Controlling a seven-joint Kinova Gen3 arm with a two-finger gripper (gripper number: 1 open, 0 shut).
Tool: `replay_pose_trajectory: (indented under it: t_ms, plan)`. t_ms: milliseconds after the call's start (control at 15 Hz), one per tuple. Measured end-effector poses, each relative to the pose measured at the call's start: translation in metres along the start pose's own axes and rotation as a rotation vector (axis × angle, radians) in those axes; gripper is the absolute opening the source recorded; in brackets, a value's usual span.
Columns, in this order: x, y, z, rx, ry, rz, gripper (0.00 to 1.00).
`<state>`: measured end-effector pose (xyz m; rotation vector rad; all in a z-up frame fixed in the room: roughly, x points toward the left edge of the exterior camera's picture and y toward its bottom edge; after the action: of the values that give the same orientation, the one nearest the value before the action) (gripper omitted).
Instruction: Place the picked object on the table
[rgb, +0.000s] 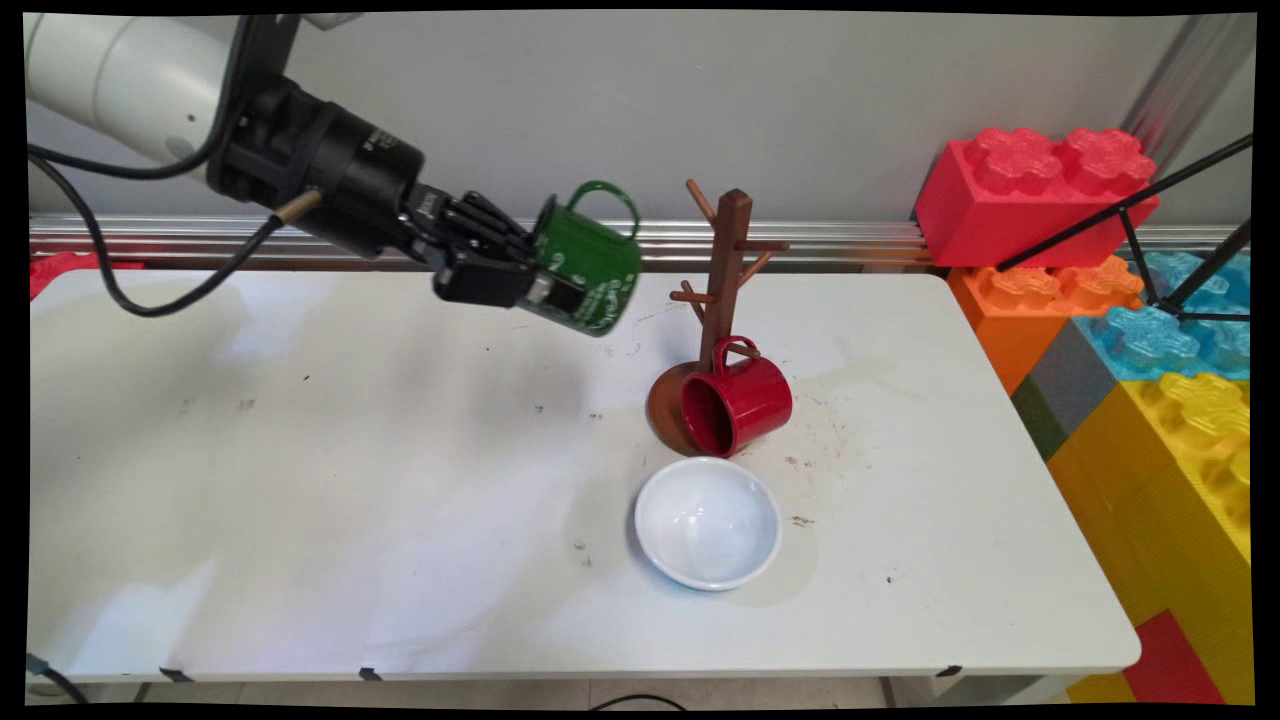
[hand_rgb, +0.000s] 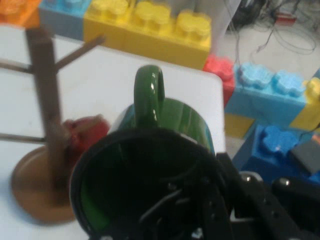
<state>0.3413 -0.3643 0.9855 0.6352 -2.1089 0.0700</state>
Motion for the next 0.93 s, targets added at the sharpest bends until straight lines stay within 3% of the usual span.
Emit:
replay_pose_trajectory:
  t_ms: [467, 933]
  plan:
    - [-0.012, -0.031, -0.028, 0.107, -0.185, 0.149, 0.00]
    - [-0.018, -0.056, -0.030, 0.211, -0.352, 0.281, 0.00]
